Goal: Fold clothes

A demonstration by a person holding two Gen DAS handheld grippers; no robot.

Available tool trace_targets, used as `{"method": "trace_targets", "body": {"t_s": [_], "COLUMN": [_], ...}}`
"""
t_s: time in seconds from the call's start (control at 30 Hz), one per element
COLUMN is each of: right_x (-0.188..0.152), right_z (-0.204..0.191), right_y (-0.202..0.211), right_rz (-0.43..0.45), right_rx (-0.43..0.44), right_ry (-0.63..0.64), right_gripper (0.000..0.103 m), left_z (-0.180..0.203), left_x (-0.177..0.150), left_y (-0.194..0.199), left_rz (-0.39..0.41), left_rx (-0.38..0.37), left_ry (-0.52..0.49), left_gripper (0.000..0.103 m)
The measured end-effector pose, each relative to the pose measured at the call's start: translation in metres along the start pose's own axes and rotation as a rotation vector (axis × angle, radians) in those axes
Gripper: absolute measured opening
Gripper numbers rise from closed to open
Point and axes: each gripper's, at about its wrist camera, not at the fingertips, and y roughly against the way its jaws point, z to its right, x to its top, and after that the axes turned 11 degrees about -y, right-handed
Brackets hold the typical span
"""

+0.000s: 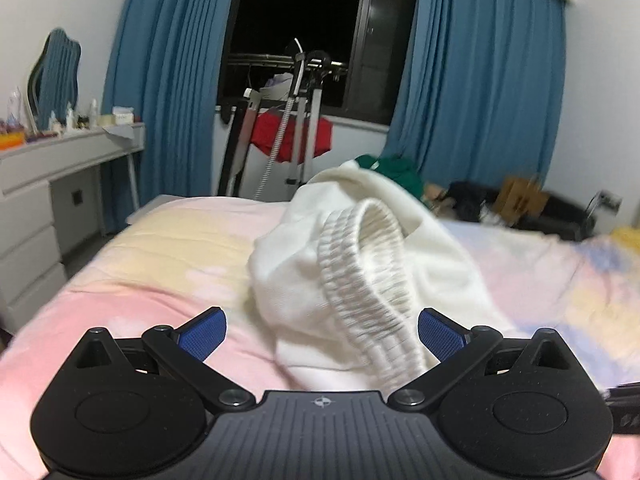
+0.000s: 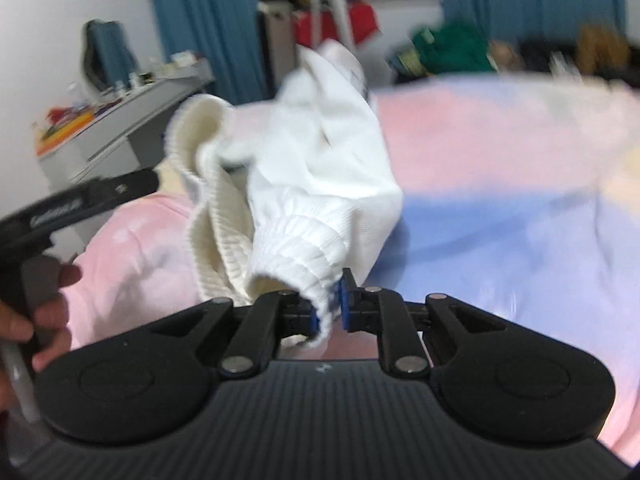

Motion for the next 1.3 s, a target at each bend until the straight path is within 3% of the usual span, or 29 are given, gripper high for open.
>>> {"method": "trace_targets", "body": {"t_s": [0.17, 0.47, 0.57, 0.77, 0.83, 0.93, 1.03, 1.13, 1.2, 1.3], "right_x": [-0.008, -0.01, -0.008, -0.005, -0.007, -0.011, -0.015, -0.009, -0.003, 0.006], "right_z": [0.025, 0.015, 0.021, 0.029, 0.02, 0.004, 0.003, 0.013, 0.022, 0.036], "right_y": [-0.006, -0.007, -0.01, -0.014, -0.008, 0.01, 0.022, 0.027, 0.03, 0.032], "right_rz": [-0.069, -0.049, -0.05, -0.045, -0.003, 0.075, 0.088, 0.06, 0.036, 0.033], "right_rx": [-0.029, -0.022, -0.022, -0.047, -0.089, -0.113, -0.076, 0.046, 0.139, 0.23], "right_ry": [-0.122, -0.058, -0.068, -0.116, -0.062, 0.027, 0.027, -0.027, -0.084, -0.183], "right_gripper": [0.018, 0.018, 0.018, 0.019, 0.021, 0.022, 0.03, 0.04, 0.058, 0.069], "left_z": [0.004, 0.008, 0.008, -0.03, -0.044, -0.062, -0.072, -0.073, -0.069, -0.056], "left_x": [-0.002, 0.034, 0.038, 0.021, 0.014, 0.001, -0.008, -0.007, -0.005, 0.0], "left_y": [-0.006, -0.053, -0.065, -0.073, -0.067, -0.053, -0.039, -0.024, -0.014, -0.005], "left_rz": [0.003, 0.027, 0.026, -0.093, -0.137, -0.197, -0.244, -0.235, -0.216, -0.186], "left_rx": [0.041, 0.083, 0.129, 0.231, 0.263, 0.336, 0.333, 0.286, 0.265, 0.246], "left_ry": [0.0, -0.015, -0.023, 0.179, 0.249, 0.275, 0.288, 0.3, 0.266, 0.216], "left_gripper": [0.103, 0.103, 0.103, 0.102, 0.102, 0.101, 0.096, 0.096, 0.096, 0.096]}}
